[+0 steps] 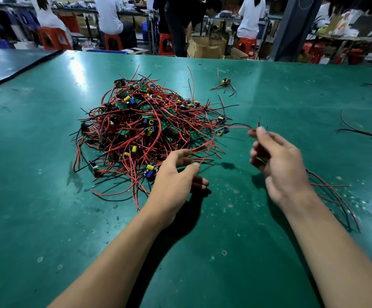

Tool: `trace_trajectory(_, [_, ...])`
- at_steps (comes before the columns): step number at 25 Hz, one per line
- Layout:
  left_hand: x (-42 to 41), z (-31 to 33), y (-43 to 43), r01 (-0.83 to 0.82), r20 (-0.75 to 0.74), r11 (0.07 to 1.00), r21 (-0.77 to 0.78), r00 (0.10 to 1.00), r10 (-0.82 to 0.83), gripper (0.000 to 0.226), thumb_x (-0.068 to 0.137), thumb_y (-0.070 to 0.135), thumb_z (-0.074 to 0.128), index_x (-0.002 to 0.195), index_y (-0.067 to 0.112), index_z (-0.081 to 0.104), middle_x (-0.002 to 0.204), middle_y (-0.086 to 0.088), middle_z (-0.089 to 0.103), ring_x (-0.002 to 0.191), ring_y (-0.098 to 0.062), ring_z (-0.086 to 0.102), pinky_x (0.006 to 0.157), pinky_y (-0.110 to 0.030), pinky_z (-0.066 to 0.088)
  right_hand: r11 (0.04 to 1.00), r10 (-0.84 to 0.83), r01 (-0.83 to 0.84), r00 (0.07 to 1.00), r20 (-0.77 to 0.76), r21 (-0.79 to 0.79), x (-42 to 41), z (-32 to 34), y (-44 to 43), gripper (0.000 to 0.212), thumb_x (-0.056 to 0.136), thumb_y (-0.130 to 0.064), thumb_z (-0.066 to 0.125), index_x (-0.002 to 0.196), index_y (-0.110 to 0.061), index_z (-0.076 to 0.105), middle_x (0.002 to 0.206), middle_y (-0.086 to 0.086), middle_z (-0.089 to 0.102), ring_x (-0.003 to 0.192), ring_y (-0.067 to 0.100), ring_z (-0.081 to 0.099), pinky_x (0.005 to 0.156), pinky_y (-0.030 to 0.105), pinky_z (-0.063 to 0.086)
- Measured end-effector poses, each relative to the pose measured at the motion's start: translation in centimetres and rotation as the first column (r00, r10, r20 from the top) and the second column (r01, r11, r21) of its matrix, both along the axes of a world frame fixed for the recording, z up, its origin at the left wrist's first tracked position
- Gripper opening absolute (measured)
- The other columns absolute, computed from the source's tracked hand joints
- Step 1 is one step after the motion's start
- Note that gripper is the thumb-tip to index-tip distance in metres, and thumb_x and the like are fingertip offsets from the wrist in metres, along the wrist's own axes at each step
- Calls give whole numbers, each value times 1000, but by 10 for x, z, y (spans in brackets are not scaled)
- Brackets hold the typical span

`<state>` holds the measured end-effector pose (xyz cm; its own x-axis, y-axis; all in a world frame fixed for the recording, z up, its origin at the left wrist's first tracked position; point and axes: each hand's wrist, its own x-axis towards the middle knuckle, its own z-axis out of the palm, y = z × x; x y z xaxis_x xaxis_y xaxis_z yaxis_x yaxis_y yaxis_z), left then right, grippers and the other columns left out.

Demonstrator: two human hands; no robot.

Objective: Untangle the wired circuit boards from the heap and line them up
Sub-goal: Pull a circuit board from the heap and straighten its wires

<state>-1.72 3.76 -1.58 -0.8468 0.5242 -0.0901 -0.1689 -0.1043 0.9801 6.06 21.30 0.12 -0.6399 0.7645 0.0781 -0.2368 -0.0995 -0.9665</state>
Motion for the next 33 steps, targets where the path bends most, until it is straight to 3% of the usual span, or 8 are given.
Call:
trace_trajectory(4, [-1, 0, 1, 11, -14, 1000, -14, 1000, -11, 11, 97, 4, 54, 108, 4, 58, 99, -17, 61, 53, -19, 63, 48, -27, 54, 849, 212, -343, 918, -334, -403, 7, 13, 1, 21, 91, -32, 59, 83, -18, 72, 66, -10, 51, 58, 5, 46, 55, 18, 40])
trace_trajectory(8, [2, 2, -1, 85, 35, 996, 26, 996, -86, 12, 99, 7, 51, 106, 2, 60, 92, -15, 68, 41, -19, 56, 37, -21, 42, 671, 355, -618, 753, -555, -410, 13, 17, -2, 28, 92, -35, 51, 80, -22, 72, 67, -12, 49, 62, 1, 46, 54, 12, 37])
trace_trajectory(12, [0, 3, -2, 71, 35, 994, 81, 997, -74, 17, 100, 23, 53, 106, 10, 63, 90, -12, 72, 36, -18, 53, 34, -18, 36, 539, 482, -747, 652, -585, -388, 14, 16, -4, 22, 90, -29, 55, 80, -15, 68, 65, -9, 47, 55, 3, 47, 48, 15, 38])
trace_trajectory(17, [2, 4, -3, 196, 14, 978, 75, 980, -198, 31, 86, 49, 62, 89, 21, 76, 83, -9, 73, 46, -14, 57, 43, -19, 41, 822, 546, -524, 837, 46, -222, 2, 4, -24, 21, 84, -32, 66, 74, -17, 75, 60, -6, 44, 44, 4, 38, 41, 14, 27])
trace_trajectory(19, [3, 3, -3, 210, 6, 975, 72, 978, -211, 36, 84, 48, 63, 91, 15, 77, 79, -10, 72, 52, -13, 58, 51, -22, 45, 869, 492, -472, 857, 155, -149, -1, -2, -30, 17, 79, -31, 72, 75, -15, 75, 62, -4, 45, 45, 5, 37, 39, 13, 26])
trace_trajectory(26, [4, 0, -4, 194, -12, 980, 48, 981, -194, 21, 87, 28, 70, 94, 9, 73, 86, -9, 73, 64, -17, 64, 61, -26, 54, 940, 320, -307, 944, 77, -147, -3, -4, -28, 20, 64, -27, 82, 78, -17, 71, 59, -2, 54, 44, 7, 42, 39, 17, 29])
trace_trajectory(30, [4, -1, -1, 123, -65, 992, 12, 990, -122, 16, 91, 8, 65, 106, 13, 70, 99, -13, 72, 74, -24, 71, 79, -43, 58, 945, 268, -263, 963, -1, -194, -3, 0, -23, 23, 67, -25, 79, 88, -19, 72, 74, -2, 69, 50, 7, 51, 44, 16, 41])
trace_trajectory(33, [5, 0, 0, 153, -31, 987, 51, 988, -151, 15, 99, 11, 53, 110, 8, 63, 93, -14, 71, 70, -24, 69, 70, -38, 60, 914, 312, -323, 947, -81, -244, -2, 0, -19, 27, 71, -27, 76, 98, -22, 70, 90, -3, 73, 55, 5, 54, 49, 17, 44])
